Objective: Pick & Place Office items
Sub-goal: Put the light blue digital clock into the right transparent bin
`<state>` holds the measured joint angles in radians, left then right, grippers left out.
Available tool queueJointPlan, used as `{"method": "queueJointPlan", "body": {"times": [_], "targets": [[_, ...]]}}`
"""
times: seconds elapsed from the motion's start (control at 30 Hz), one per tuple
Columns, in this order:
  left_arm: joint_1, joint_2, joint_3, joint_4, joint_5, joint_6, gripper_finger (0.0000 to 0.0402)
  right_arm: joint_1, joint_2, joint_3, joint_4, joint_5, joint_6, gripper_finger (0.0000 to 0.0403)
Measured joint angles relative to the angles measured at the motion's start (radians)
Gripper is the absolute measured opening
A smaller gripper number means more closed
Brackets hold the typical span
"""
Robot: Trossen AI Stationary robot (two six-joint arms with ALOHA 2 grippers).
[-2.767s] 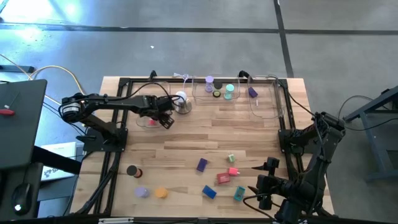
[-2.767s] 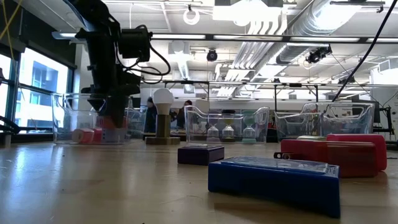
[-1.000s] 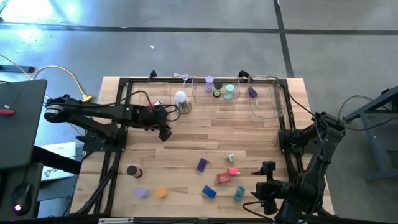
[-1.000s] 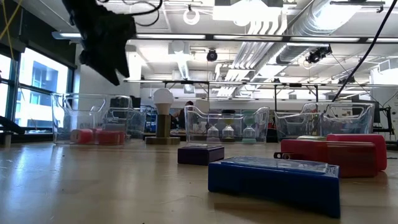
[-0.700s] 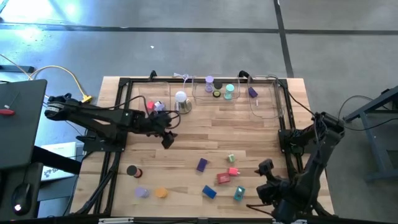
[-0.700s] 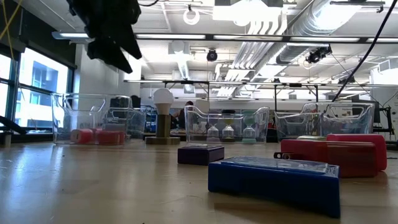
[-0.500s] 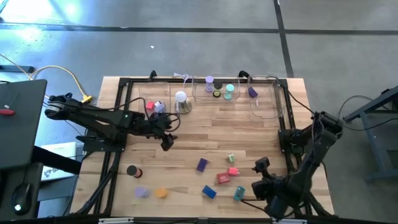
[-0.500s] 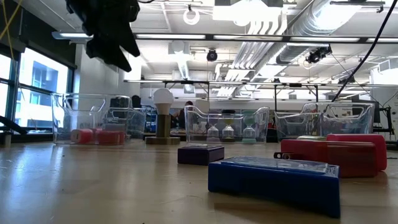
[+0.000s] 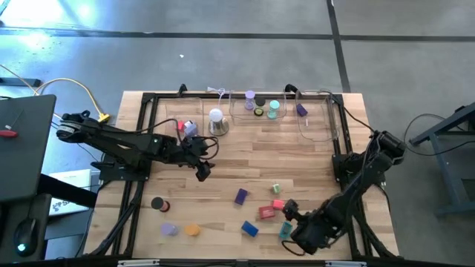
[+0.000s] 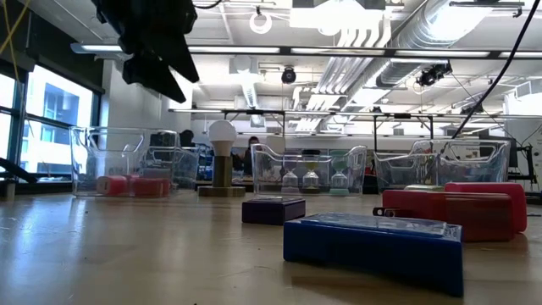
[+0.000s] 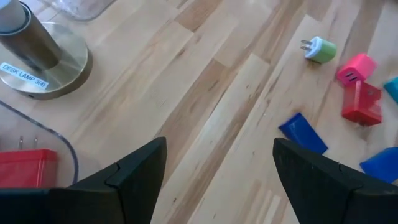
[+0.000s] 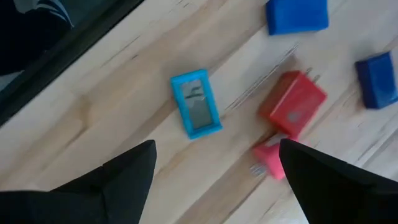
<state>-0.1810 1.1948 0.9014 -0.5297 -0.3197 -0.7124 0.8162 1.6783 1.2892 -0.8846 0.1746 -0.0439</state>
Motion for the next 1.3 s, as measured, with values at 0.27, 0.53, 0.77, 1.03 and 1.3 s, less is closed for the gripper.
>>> {"method": "queueJointPlan", "body": {"times": [0.27,0.53,0.77,1.03,1.3], "targets": [[-0.004,0.032,0.0,0.013,0.0,-0.018,0.0286,-0.08,0.016,0.0,0.075,-0.02,-0.092,0.033],[-0.018,0.053,0.0,0.024,-0.001,-0.071,0.0286,-0.071,0.114,0.0,0.141,-0.197,-0.094,0.033],[-0.037,0.054,0.0,0.022,-0.028,-0.124,0.0286,-0.061,0.172,0.0,0.139,-0.231,-0.146,0.033],[-0.074,0.054,0.0,0.027,-0.054,-0.169,0.0286,-0.08,0.203,-0.001,0.141,-0.202,-0.197,0.033],[-0.101,0.053,0.0,0.031,-0.054,-0.172,0.0286,-0.12,0.269,0.0,0.161,-0.256,-0.197,0.033]]}}
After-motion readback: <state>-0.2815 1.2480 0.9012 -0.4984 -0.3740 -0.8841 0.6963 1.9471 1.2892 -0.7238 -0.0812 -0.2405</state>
